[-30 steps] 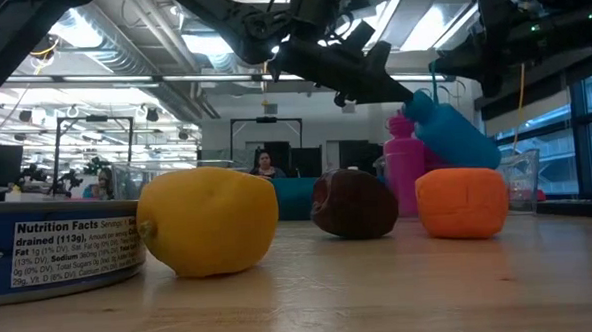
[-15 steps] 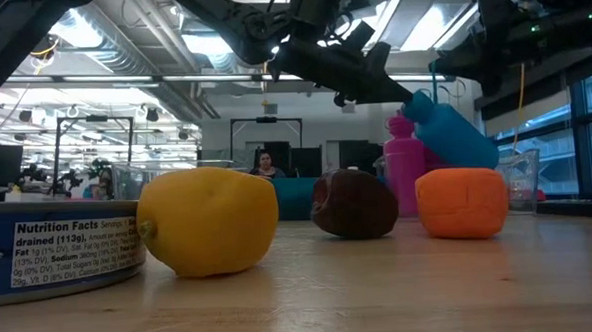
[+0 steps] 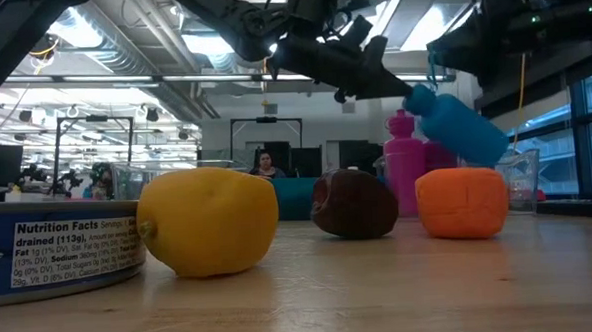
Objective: Pick & Place Food Item
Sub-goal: Adjust the blue water bottle
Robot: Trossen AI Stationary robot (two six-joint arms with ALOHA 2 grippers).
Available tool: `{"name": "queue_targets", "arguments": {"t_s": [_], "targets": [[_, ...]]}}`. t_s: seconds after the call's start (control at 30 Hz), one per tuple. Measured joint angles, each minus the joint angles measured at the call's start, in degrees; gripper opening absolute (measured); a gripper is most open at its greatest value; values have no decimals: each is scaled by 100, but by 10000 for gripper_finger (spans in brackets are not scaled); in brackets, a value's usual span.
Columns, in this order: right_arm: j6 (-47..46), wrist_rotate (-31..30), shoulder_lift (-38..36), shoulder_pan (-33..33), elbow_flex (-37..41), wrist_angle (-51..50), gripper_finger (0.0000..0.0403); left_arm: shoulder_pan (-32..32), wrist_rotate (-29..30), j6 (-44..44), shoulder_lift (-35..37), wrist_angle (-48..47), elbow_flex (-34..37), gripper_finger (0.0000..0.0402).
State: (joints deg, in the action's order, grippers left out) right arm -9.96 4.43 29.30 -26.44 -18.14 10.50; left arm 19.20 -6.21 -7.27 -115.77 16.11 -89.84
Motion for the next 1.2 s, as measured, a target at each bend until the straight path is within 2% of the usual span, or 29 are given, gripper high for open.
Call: {"name": "queue_targets", "arguments": {"t_s": [0.2, 0.37, 0.7, 0.83, 0.97, 1.1, 1.2], "targets": [[59, 54, 0, 0, -546, -1061, 266, 7, -189, 16, 68, -131, 0, 17], [181, 77, -2, 2, -933, -1696, 305, 22, -130, -66, 267, -352, 0, 17], [494, 76, 0, 52, -1370, -2545, 301, 22, -152, -170, 689, -998, 0, 17], [607, 320, 205, 218, -1409, -2620, 292, 22, -193, -195, 956, -1539, -17, 17], [790, 373, 502, 448, -1409, -2597, 287, 19, -198, -301, 1038, -2752, -513, 17], [915, -41, 871, 678, -1408, -2416, 286, -2, -328, -495, 1043, -3797, -1159, 17], [1035, -181, 1162, 846, -1406, -2113, 286, -2, -639, -495, 1041, -4328, -1500, 17]]}}
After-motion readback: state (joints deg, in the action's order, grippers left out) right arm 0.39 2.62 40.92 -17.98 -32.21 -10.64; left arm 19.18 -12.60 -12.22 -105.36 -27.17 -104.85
